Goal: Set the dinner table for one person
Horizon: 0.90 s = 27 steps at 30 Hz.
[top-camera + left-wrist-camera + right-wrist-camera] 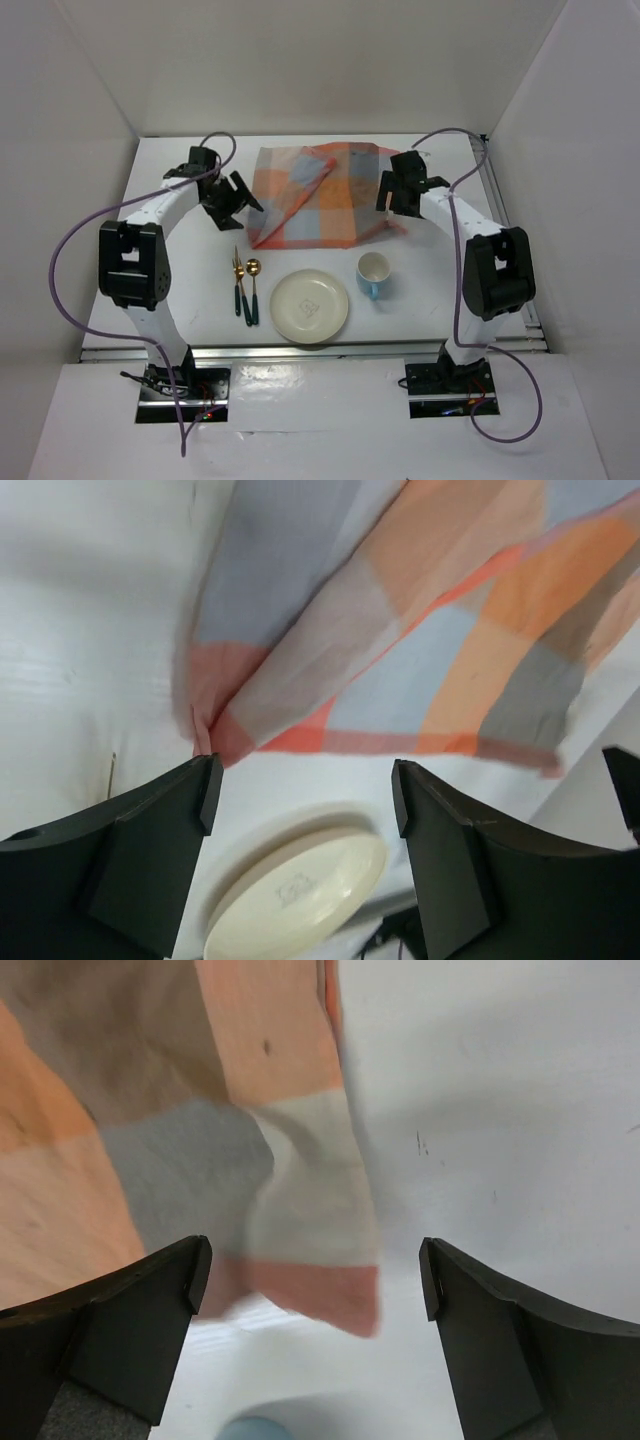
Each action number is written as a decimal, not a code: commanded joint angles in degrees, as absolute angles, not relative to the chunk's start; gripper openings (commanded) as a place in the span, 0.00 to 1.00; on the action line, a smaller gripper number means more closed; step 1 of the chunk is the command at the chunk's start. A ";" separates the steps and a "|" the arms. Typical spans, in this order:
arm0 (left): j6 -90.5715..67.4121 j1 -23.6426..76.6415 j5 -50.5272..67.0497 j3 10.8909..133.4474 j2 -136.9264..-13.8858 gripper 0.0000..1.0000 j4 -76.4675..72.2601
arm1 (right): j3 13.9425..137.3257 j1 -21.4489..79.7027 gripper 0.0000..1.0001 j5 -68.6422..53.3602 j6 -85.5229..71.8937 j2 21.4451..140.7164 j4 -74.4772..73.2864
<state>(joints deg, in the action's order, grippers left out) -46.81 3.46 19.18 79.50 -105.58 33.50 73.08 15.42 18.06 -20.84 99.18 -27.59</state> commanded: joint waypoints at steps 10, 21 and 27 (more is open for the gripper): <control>-37.18 8.78 5.45 75.78 -101.68 0.71 37.27 | 61.98 -3.06 0.73 -20.70 -35.59 89.74 -19.70; -45.26 13.62 17.75 63.54 -96.76 0.79 24.70 | 49.66 -5.36 0.88 -30.05 -43.94 88.42 -12.14; -45.26 15.29 16.44 72.83 -105.81 0.79 26.72 | 44.22 -6.59 0.87 -33.66 -51.93 89.03 -5.20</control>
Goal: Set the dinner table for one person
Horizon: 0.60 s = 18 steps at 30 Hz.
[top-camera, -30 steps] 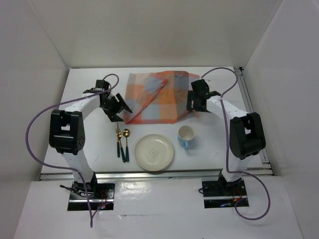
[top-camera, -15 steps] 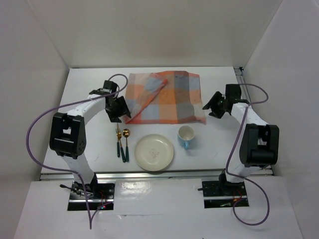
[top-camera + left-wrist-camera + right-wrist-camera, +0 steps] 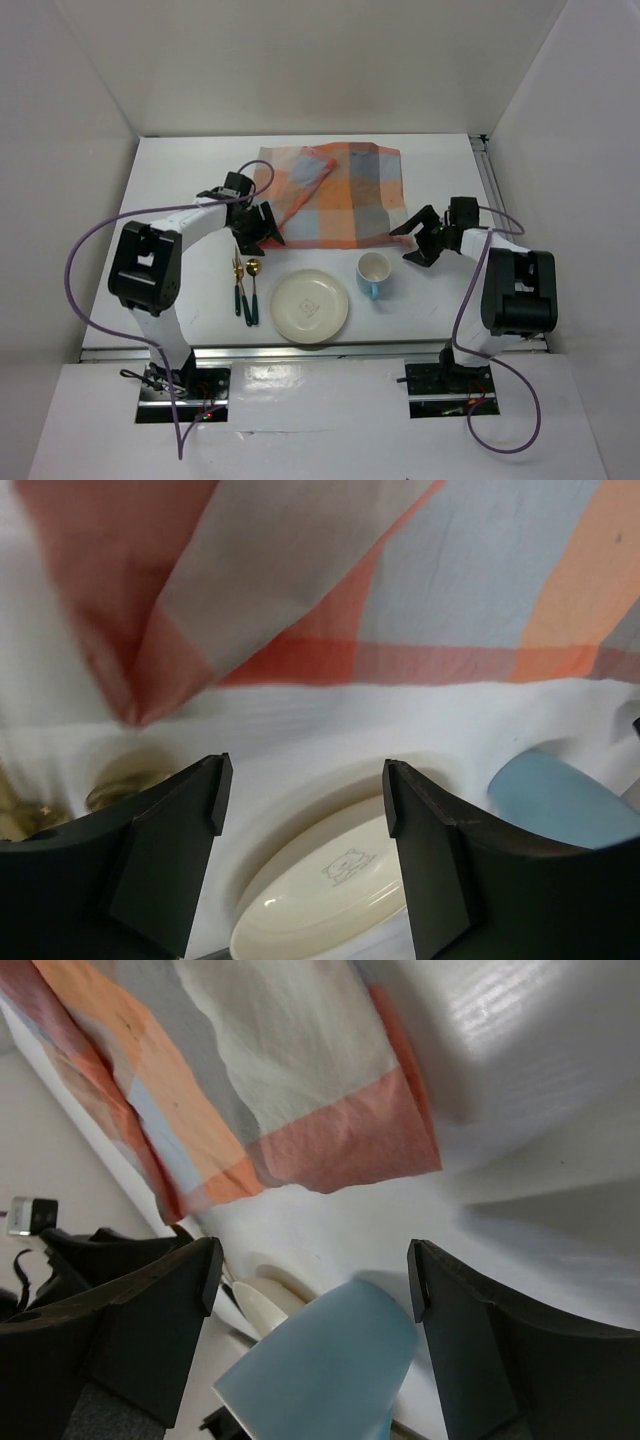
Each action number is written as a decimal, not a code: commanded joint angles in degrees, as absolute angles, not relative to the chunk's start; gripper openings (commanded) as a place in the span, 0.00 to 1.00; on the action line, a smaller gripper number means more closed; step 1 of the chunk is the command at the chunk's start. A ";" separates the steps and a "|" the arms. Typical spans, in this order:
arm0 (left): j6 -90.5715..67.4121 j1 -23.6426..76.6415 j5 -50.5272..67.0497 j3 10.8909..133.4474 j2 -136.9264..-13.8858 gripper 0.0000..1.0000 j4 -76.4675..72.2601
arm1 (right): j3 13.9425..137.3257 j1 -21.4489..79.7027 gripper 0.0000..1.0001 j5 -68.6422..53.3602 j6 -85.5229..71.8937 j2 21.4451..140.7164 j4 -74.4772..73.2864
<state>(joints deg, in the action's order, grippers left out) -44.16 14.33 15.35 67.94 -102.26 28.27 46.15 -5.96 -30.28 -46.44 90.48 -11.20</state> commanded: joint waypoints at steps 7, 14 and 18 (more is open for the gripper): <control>-45.26 15.82 16.44 81.82 -115.48 0.77 30.32 | 42.62 -6.59 0.78 -32.43 -57.83 94.21 3.08; -44.21 15.82 15.29 92.62 -123.91 0.77 33.74 | 45.17 -6.59 0.45 -27.60 -59.24 96.50 5.19; -42.20 15.82 14.77 102.37 -129.89 0.76 37.08 | 47.81 -6.59 0.14 -26.28 -59.76 98.96 5.19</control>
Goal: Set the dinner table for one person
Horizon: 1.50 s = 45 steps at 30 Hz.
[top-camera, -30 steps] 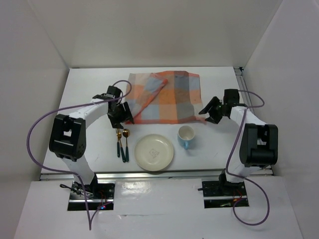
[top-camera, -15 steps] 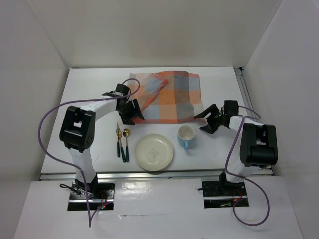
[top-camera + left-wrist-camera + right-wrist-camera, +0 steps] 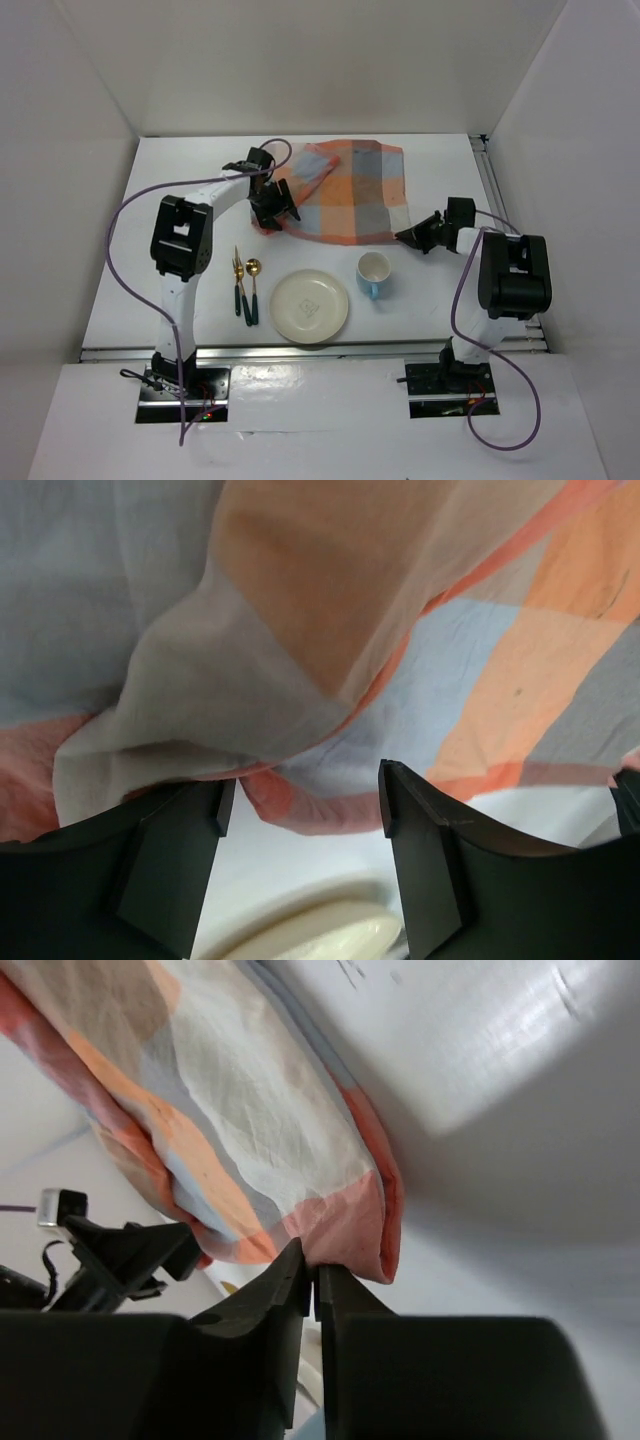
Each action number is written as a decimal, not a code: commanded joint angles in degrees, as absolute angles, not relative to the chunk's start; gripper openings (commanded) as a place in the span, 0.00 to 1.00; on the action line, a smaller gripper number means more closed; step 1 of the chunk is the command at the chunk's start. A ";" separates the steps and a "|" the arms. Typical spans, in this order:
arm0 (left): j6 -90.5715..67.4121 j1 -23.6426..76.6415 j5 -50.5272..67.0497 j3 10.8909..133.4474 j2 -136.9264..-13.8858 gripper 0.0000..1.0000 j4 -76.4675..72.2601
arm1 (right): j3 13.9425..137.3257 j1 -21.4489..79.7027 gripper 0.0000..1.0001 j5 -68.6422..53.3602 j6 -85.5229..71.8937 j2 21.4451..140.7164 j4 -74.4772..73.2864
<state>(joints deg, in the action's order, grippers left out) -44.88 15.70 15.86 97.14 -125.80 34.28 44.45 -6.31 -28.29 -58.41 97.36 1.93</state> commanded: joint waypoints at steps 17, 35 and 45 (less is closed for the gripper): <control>-45.86 12.05 3.24 90.59 -112.88 0.52 40.21 | 50.36 -4.48 0.00 -24.35 -59.33 100.46 5.89; -45.00 8.61 10.28 86.57 -119.61 0.72 29.79 | 49.75 -5.53 0.00 -26.81 -57.13 100.99 4.75; -41.67 8.61 4.58 91.57 -123.30 0.58 28.29 | 49.22 -7.21 0.00 -27.33 -55.90 101.60 4.04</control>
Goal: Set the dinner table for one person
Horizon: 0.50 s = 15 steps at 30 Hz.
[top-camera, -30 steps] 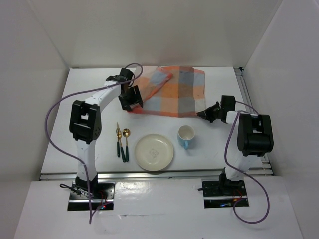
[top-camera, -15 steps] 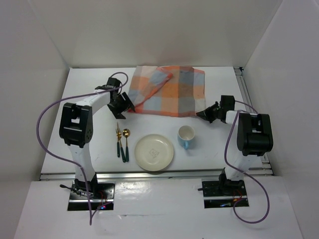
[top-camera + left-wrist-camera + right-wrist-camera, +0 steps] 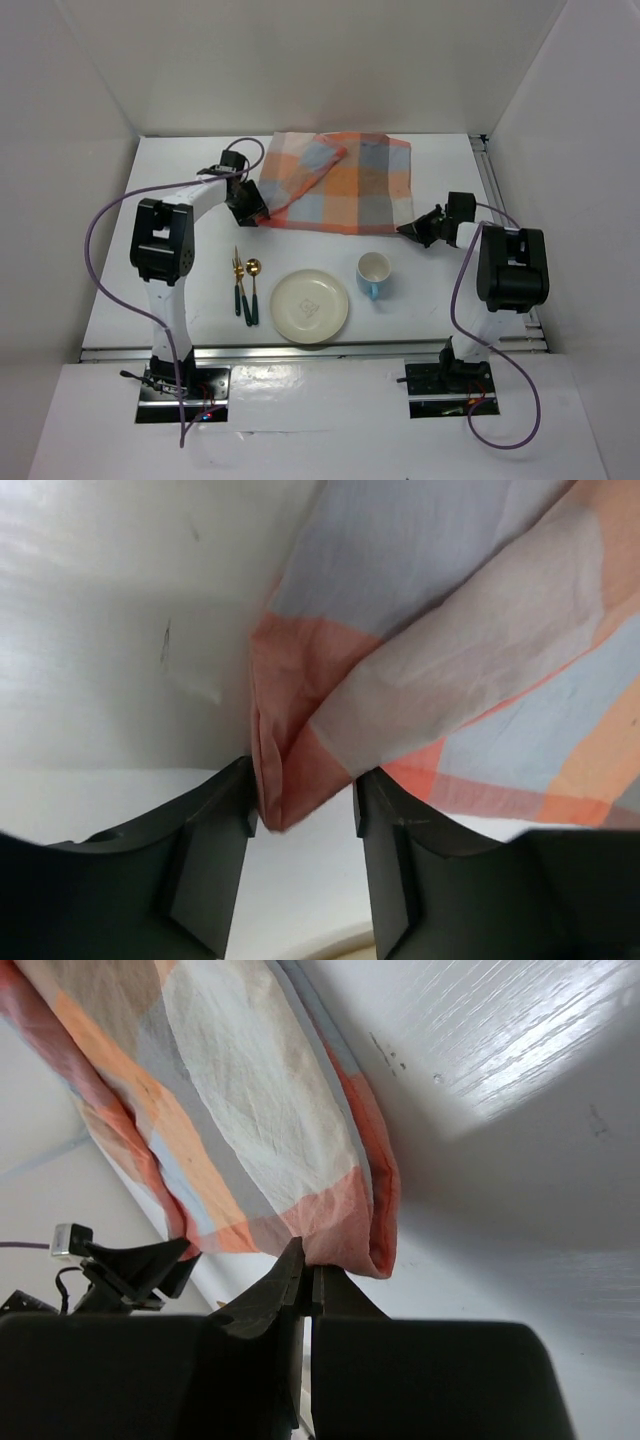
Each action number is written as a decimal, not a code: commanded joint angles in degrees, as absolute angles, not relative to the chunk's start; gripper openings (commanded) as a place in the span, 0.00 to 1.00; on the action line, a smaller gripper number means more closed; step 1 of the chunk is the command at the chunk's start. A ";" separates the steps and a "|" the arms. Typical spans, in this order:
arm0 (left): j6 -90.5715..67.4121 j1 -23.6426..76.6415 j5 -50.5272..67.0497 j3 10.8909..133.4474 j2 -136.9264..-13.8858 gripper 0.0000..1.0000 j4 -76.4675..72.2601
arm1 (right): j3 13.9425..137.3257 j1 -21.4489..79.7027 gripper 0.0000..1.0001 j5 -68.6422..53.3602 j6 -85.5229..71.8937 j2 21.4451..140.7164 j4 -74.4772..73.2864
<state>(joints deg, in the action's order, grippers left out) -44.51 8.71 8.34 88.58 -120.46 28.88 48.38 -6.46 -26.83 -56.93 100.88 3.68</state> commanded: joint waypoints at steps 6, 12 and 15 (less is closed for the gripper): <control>-40.52 8.61 2.64 91.33 -123.32 0.46 28.83 | 49.22 -7.73 0.00 -27.95 -55.90 102.13 4.04; -39.46 8.61 0.88 91.48 -121.82 0.00 29.87 | 51.84 -8.26 0.00 -27.43 -53.09 102.74 2.47; -38.85 8.61 0.88 95.34 -119.98 0.00 33.91 | 54.91 -8.26 0.00 -26.90 -50.81 102.74 -0.26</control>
